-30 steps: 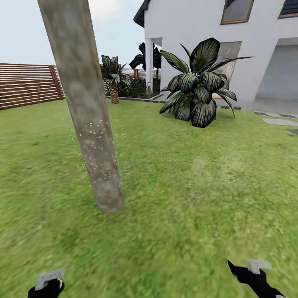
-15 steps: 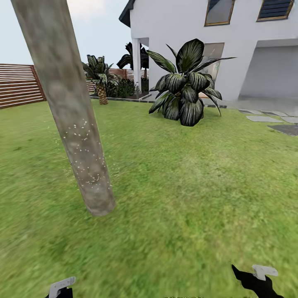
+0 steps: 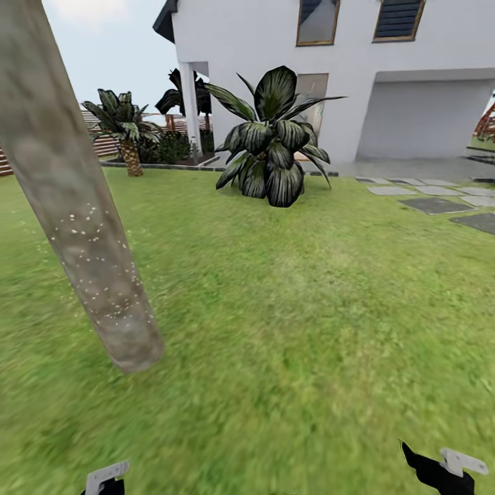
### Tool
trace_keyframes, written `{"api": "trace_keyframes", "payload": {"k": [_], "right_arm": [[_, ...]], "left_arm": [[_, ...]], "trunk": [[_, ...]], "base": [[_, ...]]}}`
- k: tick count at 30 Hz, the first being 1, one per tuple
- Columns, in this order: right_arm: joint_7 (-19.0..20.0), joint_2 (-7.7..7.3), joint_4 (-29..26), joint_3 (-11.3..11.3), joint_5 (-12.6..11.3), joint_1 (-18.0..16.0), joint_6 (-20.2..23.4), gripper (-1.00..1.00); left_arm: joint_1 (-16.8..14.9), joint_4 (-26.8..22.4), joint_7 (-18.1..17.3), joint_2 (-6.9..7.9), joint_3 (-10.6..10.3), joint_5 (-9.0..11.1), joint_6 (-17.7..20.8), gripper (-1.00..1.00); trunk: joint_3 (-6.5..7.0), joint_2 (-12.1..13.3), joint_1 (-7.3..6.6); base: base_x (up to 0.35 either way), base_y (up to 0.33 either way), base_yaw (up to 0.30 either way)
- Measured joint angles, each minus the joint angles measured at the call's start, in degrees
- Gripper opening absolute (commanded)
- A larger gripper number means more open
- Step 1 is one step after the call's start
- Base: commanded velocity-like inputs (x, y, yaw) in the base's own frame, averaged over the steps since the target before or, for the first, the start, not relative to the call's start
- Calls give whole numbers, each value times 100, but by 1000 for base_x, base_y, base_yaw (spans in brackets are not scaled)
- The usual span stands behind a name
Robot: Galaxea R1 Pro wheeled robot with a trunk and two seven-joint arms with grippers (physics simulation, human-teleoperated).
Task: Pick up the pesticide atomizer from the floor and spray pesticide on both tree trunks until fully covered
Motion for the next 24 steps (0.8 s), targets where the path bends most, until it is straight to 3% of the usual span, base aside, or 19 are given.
{"api": "trace_keyframes", "payload": {"k": [10, 24], "right_arm": [[-3, 0, 0, -8, 0, 0, 0, 100], [-10, -3, -8, -15, -8, -1, 0, 100]], "left_arm": [[100, 144, -9, -30, -7, -15, -351, -100], [115, 144, -9, -36, -41, -47, -360, -100]], "trunk": [[0, 0, 0], [-22, 0, 0]], "base": [[-80, -49, -300], [-47, -239, -300]]}}
